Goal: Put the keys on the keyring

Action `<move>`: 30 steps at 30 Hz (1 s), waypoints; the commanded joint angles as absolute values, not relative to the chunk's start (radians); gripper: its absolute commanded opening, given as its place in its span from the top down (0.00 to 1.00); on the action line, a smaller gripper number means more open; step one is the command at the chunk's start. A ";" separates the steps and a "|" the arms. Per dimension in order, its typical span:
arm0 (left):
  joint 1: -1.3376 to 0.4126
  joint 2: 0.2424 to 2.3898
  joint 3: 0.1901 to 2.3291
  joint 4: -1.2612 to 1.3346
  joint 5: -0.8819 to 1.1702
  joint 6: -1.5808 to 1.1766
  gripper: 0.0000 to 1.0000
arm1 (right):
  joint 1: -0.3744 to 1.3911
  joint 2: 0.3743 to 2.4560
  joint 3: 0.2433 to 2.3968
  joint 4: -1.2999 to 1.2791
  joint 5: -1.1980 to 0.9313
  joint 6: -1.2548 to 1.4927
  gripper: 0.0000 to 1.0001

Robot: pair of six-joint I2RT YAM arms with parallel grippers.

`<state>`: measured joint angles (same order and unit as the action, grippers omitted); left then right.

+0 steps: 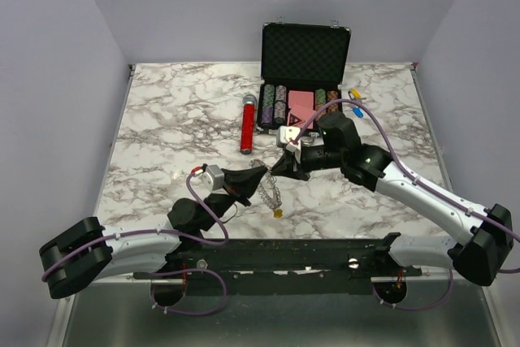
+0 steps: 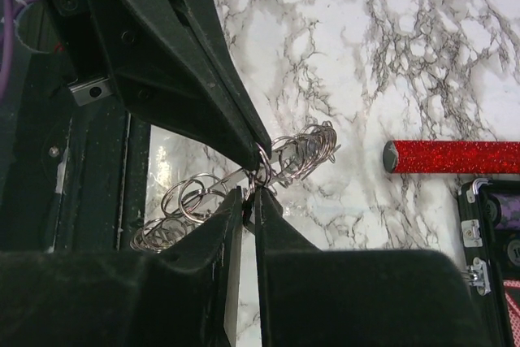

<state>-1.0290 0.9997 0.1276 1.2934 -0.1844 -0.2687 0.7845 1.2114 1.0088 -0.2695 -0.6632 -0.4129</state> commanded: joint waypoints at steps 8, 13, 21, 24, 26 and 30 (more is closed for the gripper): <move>-1.028 1.003 0.106 1.592 -0.186 -0.288 1.00 | 0.805 1.147 1.026 -0.402 -0.767 -0.569 0.73; -1.026 0.991 0.092 1.591 -0.169 -0.293 1.00 | 0.801 1.138 1.037 -0.399 -0.773 -0.548 0.69; -1.026 0.965 0.071 1.591 -0.063 -0.301 1.00 | 0.753 1.147 1.012 -0.239 -0.779 -0.285 0.67; -1.026 0.940 0.055 1.588 -0.026 -0.299 1.00 | 0.739 1.154 1.002 -0.230 -0.802 -0.272 0.68; -1.026 0.917 0.048 1.572 -0.009 -0.298 1.00 | 0.739 1.158 0.996 -0.233 -0.831 -0.275 0.69; -1.025 0.867 0.051 1.507 0.041 -0.285 1.00 | 0.739 1.169 0.971 -0.241 -0.893 -0.282 0.69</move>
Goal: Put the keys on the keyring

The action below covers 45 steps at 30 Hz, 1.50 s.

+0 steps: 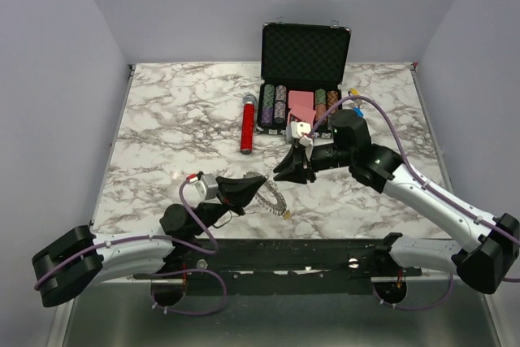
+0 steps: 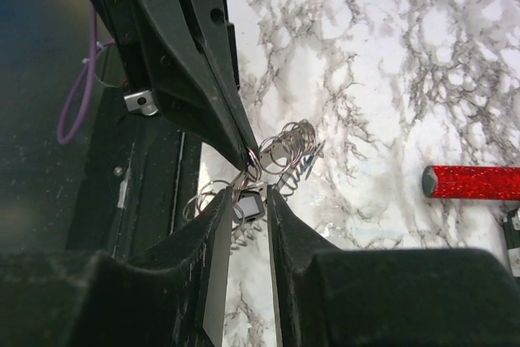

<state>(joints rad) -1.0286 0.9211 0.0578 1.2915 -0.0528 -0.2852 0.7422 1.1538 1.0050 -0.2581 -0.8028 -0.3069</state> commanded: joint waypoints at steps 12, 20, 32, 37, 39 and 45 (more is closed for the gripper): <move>-1.025 0.868 0.071 1.479 0.094 -0.284 1.00 | 0.739 1.187 0.985 -0.195 -0.994 -0.239 0.64; -1.023 0.868 0.075 1.470 0.112 -0.285 1.00 | 0.739 1.186 0.976 -0.170 -1.028 -0.201 0.65; -1.022 0.885 0.075 1.499 0.130 -0.301 1.00 | 0.738 1.189 0.943 -0.103 -0.994 -0.126 0.67; -1.022 0.881 0.075 1.503 0.126 -0.299 1.00 | 0.739 1.187 0.922 -0.129 -0.977 -0.153 0.69; -1.022 0.876 0.074 1.503 0.123 -0.299 1.00 | 0.739 1.186 0.914 -0.132 -0.976 -0.155 0.69; -1.020 0.874 0.074 1.503 0.121 -0.299 1.00 | 0.739 1.187 0.913 -0.123 -0.979 -0.149 0.73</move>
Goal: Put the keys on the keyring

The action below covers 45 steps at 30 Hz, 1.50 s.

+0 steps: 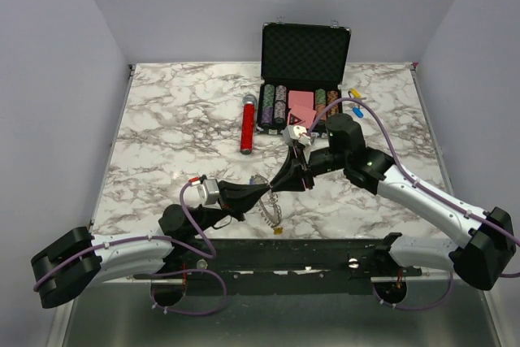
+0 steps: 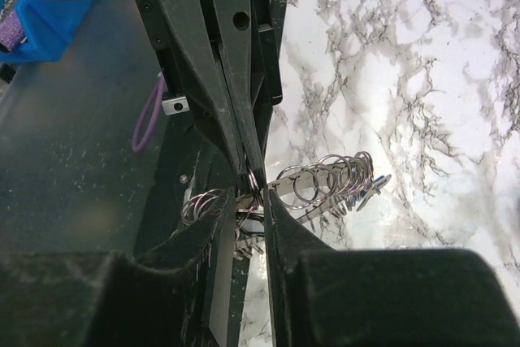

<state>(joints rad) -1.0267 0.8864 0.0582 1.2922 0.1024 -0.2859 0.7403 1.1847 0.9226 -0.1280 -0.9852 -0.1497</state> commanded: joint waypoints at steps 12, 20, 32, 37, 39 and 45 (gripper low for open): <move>-1.022 0.908 0.080 1.545 0.123 -0.314 1.00 | 0.739 1.189 0.902 -0.092 -1.015 -0.126 1.00; -1.022 0.887 0.060 1.522 0.083 -0.330 0.91 | 0.739 1.181 0.959 -0.221 -0.956 -0.244 1.00; -1.022 0.583 0.032 1.019 0.048 -0.316 0.33 | 0.736 1.187 1.066 -0.521 -0.832 -0.546 1.00; -1.020 0.376 0.048 0.744 -0.024 -0.244 0.17 | 0.736 1.212 1.127 -0.652 -0.793 -0.681 1.00; -1.020 0.298 0.055 0.643 -0.052 -0.226 0.09 | 0.736 1.229 1.150 -0.704 -0.775 -0.736 1.00; -1.017 0.181 0.109 0.395 -0.068 -0.158 0.02 | 0.736 1.298 1.255 -0.877 -0.704 -0.900 1.00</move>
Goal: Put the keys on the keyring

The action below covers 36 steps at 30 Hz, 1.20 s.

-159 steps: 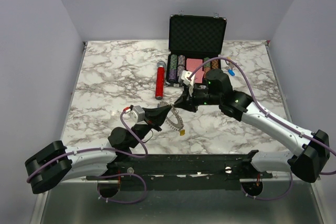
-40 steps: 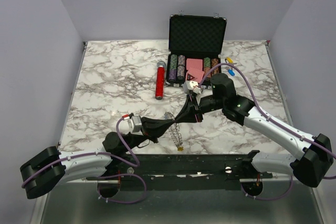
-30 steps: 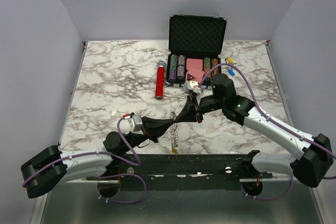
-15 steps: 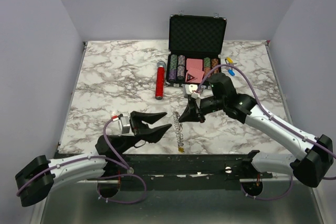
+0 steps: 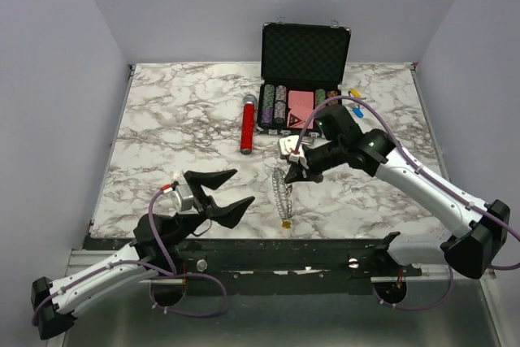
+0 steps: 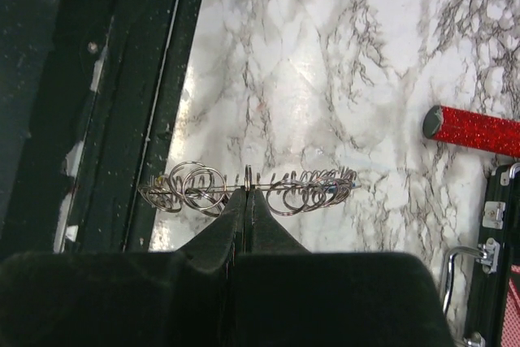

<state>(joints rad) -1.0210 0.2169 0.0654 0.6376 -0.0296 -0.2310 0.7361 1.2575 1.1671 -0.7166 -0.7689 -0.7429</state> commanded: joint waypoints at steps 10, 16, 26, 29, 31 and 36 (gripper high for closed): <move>-1.019 0.570 0.247 0.428 0.064 -0.026 0.01 | 0.736 1.456 1.468 -1.172 -0.580 -1.087 1.00; -1.019 0.751 0.247 0.719 0.101 0.120 0.01 | 0.736 1.515 1.568 -1.296 -0.535 -1.131 1.00; -1.014 1.101 0.236 1.233 0.100 0.022 0.04 | 0.736 1.603 1.677 -1.411 -0.543 -1.137 1.00; -1.009 1.166 0.252 1.322 0.150 0.005 0.26 | 0.735 1.611 1.689 -1.417 -0.549 -1.134 1.00; -1.002 1.187 0.264 1.335 0.182 -0.041 0.45 | 0.736 1.611 1.690 -1.420 -0.549 -1.132 1.00; -0.997 1.216 0.288 1.304 0.206 -0.055 0.70 | 0.736 1.606 1.693 -1.419 -0.566 -1.124 1.00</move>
